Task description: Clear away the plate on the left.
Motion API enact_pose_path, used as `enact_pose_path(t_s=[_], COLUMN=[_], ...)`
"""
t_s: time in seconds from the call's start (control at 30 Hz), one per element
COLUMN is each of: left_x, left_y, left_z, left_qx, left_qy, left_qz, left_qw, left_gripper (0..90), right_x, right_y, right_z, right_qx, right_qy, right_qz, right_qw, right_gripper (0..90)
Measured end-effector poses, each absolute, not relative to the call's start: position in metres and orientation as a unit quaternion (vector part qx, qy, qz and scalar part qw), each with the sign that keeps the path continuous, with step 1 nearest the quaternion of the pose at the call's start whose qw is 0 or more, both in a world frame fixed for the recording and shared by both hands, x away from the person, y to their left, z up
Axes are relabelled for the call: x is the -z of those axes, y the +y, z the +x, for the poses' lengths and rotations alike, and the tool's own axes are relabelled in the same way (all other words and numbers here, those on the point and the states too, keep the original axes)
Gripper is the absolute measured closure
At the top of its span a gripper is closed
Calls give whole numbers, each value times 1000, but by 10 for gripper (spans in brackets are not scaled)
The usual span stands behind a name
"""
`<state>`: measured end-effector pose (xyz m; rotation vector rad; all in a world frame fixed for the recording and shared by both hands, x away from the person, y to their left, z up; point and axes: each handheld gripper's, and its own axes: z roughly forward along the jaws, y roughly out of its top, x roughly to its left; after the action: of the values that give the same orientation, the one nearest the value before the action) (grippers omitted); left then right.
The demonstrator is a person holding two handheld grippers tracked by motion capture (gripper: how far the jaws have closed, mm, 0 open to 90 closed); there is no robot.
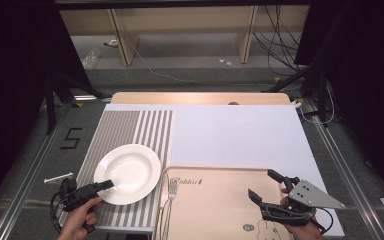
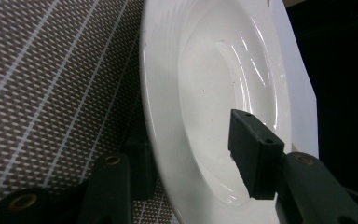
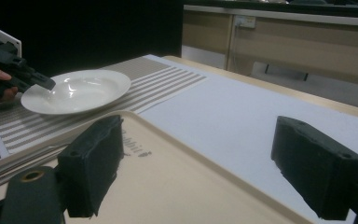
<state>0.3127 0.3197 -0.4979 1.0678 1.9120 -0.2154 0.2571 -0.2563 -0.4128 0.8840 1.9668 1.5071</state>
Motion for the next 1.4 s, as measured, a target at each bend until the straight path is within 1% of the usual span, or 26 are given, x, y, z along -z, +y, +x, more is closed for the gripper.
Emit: enact_pose_path(t_s=[0.17,0.2,0.27,0.37,0.53,0.7,0.87,0.97,1.4], left_x=[500,501,502,503,506,508,510,512,513], left_y=[319,319,320,320,321,321,320,320,321], left_z=[312,312,312,312,312,311,311,310,308], left_qx=[90,93,98,95,104,108,112,118,120], left_qy=[778,780,784,787,788,791,792,794,798], left_qz=[429,422,414,414,404,393,387,376,350], left_qw=[449,452,453,447,453,456,459,464,475], left_gripper=[591,603,635,676,700,746,768,782,801], right_x=[413,413,413,413,413,413,413,413,413], right_y=[-256,-256,-256,-256,-256,-256,-255,-255,-255], right_z=[257,257,258,257,257,257,258,257,257], right_qx=[-554,-555,-554,-553,-553,-552,-553,-553,-553], right_qy=[724,723,723,724,724,725,725,725,725], right_qz=[325,325,325,324,325,325,325,324,325], right_qw=[253,253,253,253,253,253,252,252,252], right_gripper=[176,176,176,176,177,179,179,179,180])
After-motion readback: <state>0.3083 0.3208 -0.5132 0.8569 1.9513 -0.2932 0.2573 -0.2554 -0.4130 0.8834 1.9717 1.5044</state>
